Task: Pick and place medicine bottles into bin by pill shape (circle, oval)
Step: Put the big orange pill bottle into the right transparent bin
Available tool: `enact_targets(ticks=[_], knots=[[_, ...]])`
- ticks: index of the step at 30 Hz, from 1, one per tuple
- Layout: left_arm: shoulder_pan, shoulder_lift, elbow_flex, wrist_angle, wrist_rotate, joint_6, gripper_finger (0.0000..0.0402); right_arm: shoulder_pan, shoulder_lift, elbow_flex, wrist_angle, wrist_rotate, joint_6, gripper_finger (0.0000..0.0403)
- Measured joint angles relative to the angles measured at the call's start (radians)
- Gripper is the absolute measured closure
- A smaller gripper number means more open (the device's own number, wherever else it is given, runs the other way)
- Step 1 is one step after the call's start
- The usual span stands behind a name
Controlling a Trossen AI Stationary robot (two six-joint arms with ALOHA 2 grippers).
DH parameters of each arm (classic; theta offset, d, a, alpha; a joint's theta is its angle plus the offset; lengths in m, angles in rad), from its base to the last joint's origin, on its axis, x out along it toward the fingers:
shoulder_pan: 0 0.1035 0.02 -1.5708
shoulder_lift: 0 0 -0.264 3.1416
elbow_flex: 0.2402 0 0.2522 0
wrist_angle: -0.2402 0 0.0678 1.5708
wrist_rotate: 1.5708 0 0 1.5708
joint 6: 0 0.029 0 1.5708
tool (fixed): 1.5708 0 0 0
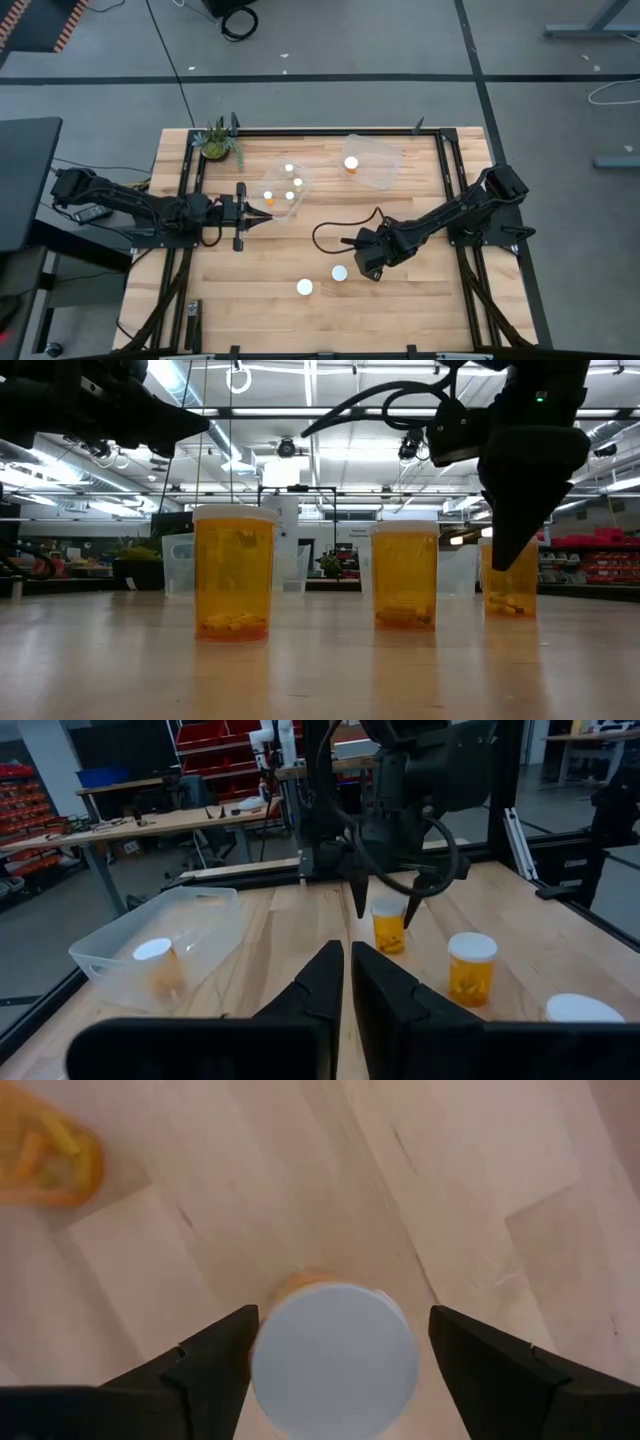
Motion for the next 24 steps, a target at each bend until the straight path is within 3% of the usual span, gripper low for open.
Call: enact_targets(ticks=[11,24], knots=[[0.000,0.000,0.000,0.001,0.000,0.000,0.0371,-0.008,-0.001,0.000,0.000,-0.028,0.003,0.0180],[0.000,0.000,0.000,0.001,0.000,0.000,0.0366,-0.077,-0.007,0.063,-0.068,-0.049,-0.032,0.0180]])
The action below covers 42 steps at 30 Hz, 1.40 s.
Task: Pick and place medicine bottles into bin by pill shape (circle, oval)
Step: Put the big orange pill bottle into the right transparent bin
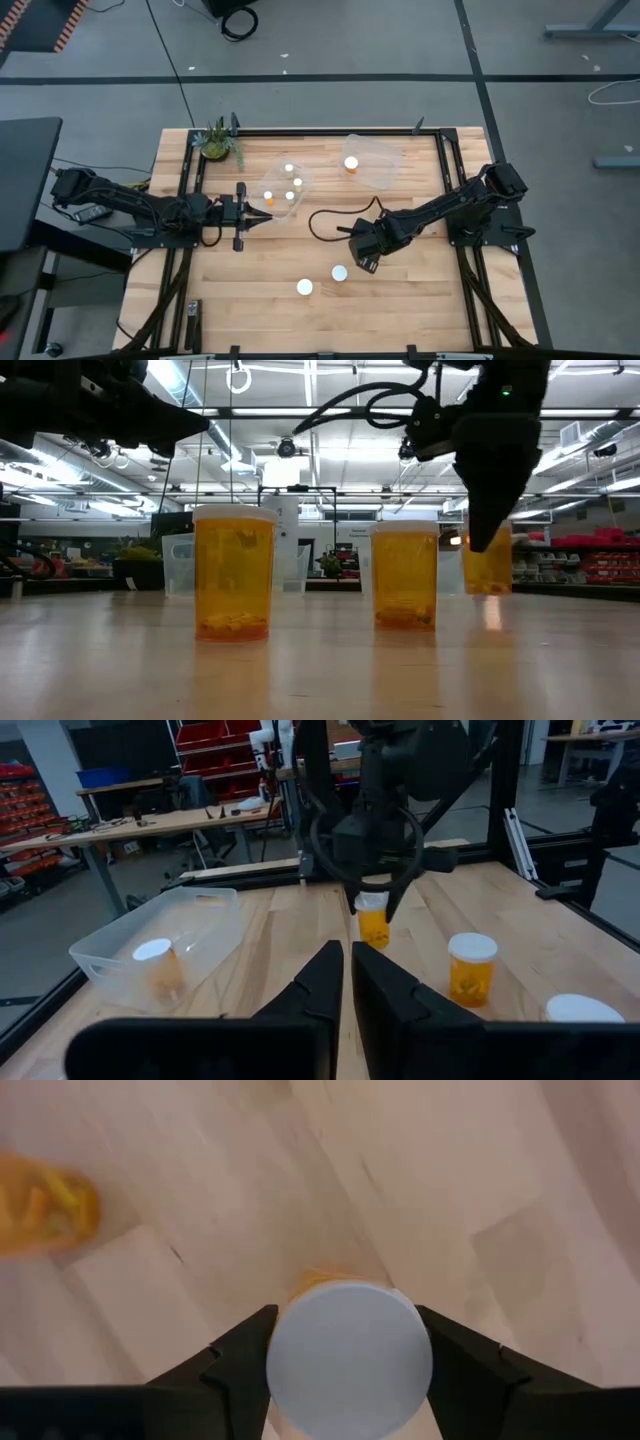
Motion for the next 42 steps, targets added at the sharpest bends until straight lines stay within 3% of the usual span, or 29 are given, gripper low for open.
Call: enact_targets(ticks=[13,30,42], knots=[[0.000,0.000,0.000,0.000,0.000,0.000,0.0374,-0.121,-0.001,0.134,-0.094,0.044,-0.173,0.0180],[0.000,0.000,0.000,0.000,0.000,0.000,0.0364,-0.395,-0.001,0.237,-0.113,0.044,-0.427,0.0180],[0.000,0.000,0.000,0.000,0.000,0.000,0.0376,-0.552,-0.001,0.292,-0.160,0.036,-0.500,0.0180]])
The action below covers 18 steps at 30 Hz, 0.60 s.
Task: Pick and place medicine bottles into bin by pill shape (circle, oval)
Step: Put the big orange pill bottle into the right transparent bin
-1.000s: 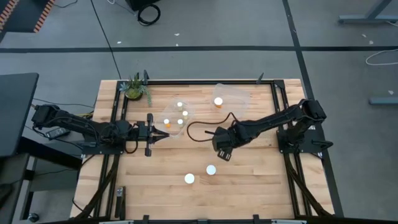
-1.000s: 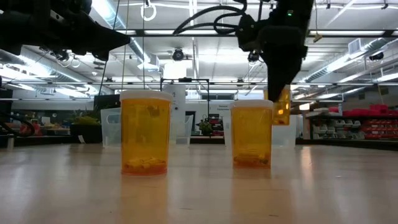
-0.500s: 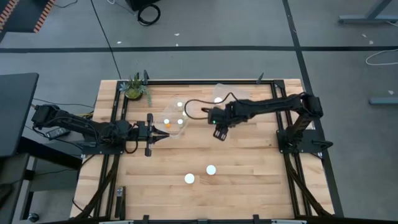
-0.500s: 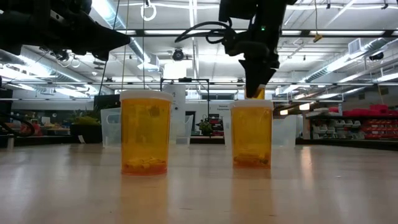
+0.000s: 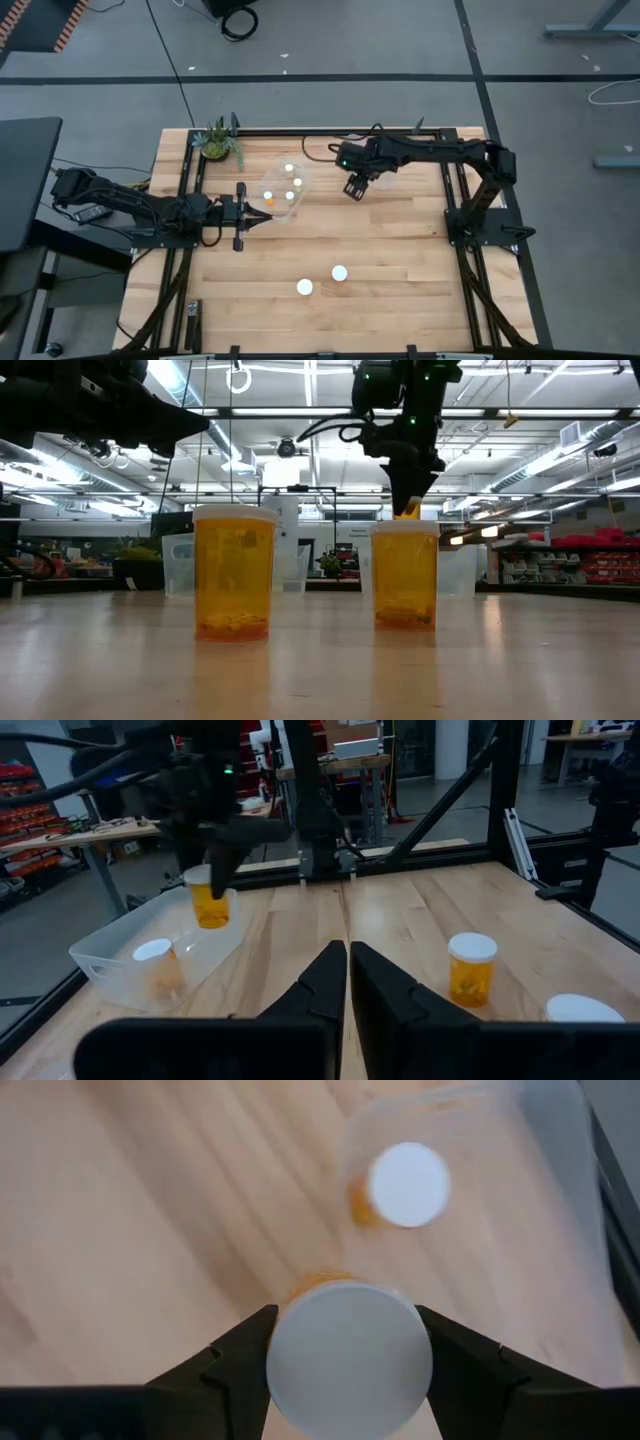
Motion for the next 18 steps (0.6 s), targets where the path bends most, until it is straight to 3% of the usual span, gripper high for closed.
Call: enact_targets(ticks=[18], knots=[[0.000,0.000,0.000,0.000,0.000,0.000,0.0378,-0.250,0.000,-0.005,-0.010,-0.014,0.000,0.0180]])
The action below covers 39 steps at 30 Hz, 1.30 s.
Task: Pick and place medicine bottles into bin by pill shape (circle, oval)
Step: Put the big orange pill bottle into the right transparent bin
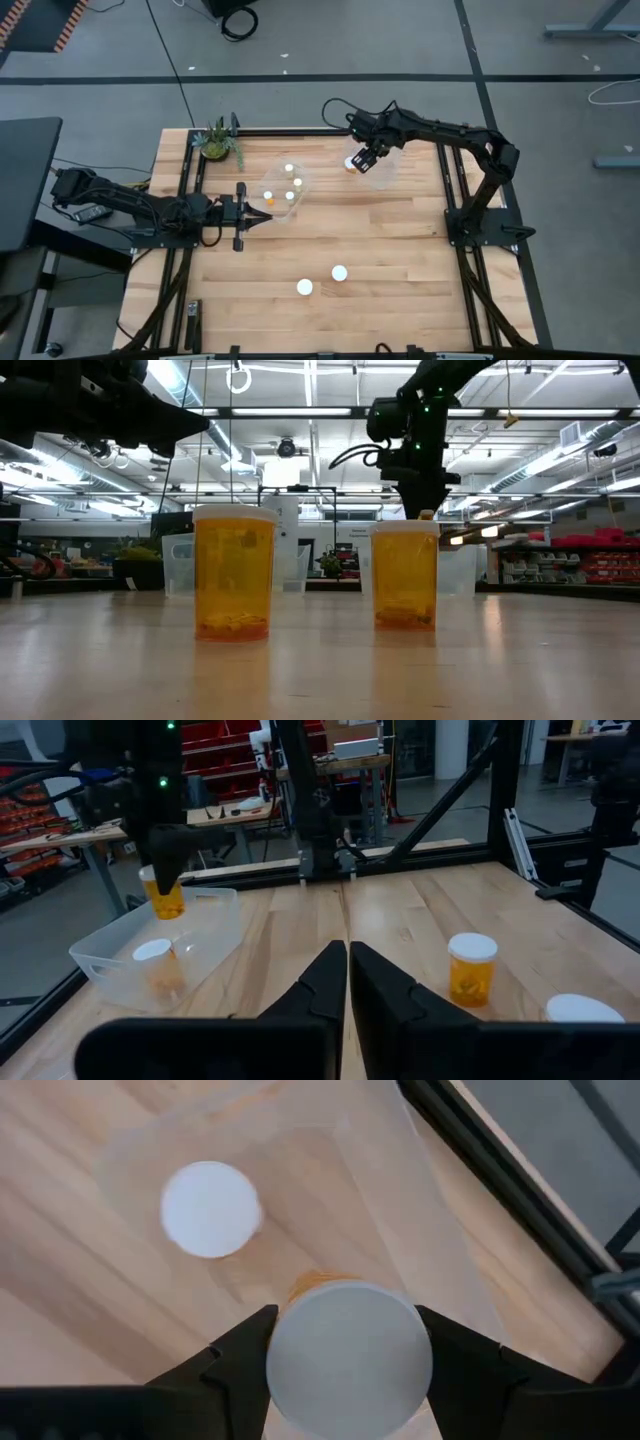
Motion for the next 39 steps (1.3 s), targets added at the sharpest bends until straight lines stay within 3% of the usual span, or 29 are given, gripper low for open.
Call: enact_targets(ticks=[7,24,39], knots=[[0.000,0.000,0.000,0.000,0.000,0.000,0.0368,-0.055,0.000,-0.073,0.053,-0.014,0.004,0.0180],[0.000,0.000,0.000,0.000,0.000,0.000,0.0376,-0.093,0.000,-0.210,0.408,-0.061,-0.088,0.0180],[0.000,0.000,0.000,0.000,0.000,0.000,0.0371,-0.093,0.031,-0.211,0.471,-0.060,-0.100,0.0180]])
